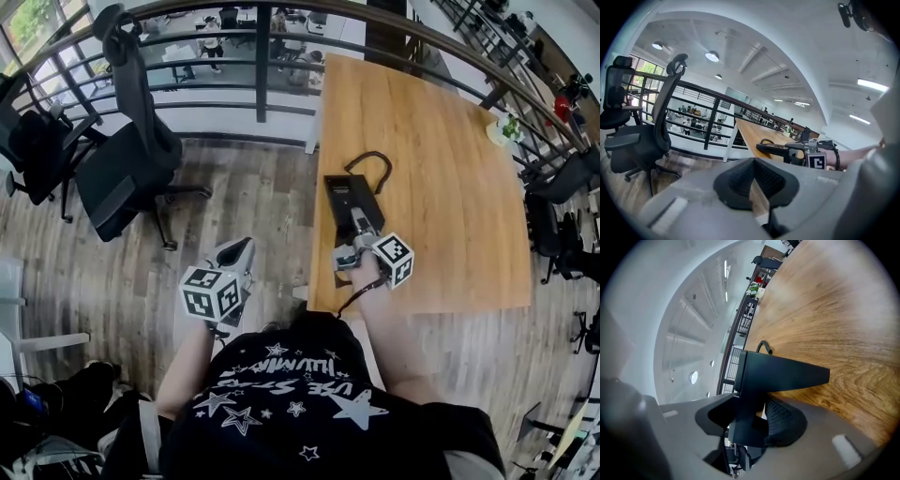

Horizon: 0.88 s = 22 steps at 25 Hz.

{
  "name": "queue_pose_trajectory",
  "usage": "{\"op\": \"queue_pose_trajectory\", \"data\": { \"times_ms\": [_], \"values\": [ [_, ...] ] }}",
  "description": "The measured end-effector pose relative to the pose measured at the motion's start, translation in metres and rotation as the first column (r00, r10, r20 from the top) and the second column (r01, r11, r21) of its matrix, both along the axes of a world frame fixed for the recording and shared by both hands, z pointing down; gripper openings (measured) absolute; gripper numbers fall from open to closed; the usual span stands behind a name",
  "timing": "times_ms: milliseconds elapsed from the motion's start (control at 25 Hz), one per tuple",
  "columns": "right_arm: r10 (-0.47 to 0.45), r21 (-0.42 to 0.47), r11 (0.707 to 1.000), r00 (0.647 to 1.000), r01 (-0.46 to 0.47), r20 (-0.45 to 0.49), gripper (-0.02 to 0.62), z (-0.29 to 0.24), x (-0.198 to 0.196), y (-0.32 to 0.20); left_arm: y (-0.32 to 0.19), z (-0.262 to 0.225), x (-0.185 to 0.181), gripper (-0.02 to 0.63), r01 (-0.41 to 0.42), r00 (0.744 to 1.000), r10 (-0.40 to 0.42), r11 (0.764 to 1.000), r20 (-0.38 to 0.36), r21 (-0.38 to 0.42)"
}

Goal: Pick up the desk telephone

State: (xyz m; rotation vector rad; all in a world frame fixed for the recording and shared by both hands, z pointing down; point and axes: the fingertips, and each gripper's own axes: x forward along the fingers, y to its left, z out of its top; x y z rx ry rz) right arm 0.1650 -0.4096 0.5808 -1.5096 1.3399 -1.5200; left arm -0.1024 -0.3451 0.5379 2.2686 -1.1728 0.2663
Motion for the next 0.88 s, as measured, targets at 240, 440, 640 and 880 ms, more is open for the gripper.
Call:
{"op": "queue_pose_trajectory", "data": {
  "times_ms": [240,440,640,880],
  "values": [
    [-0.044,0.029,0.999,0.999,0.044,0.005,0.190,-0.008,-0.012,0.028,0.014,-0.002,0.006,0.002,-0.051,0.999,0.051,0.999,-0.003,-0.003],
    [-0.047,0.093,0.995,0.998,0.044,0.031,0.190,-0.022,-0.019,0.058,0.030,0.002,0.011,0.002,-0.109,0.994,0.109,0.994,-0.003,-0.019],
    [-0.020,0.154,0.988,0.998,0.010,0.067,0.190,-0.037,-0.016,0.087,0.038,0.007,0.017,0.002,-0.158,0.987,0.158,0.987,0.007,-0.022],
    [0.015,0.176,0.984,0.993,-0.035,0.117,0.190,-0.045,-0.012,0.123,0.049,0.007,0.026,0.002,-0.190,0.981,0.191,0.982,0.018,-0.017]
  ]
}}
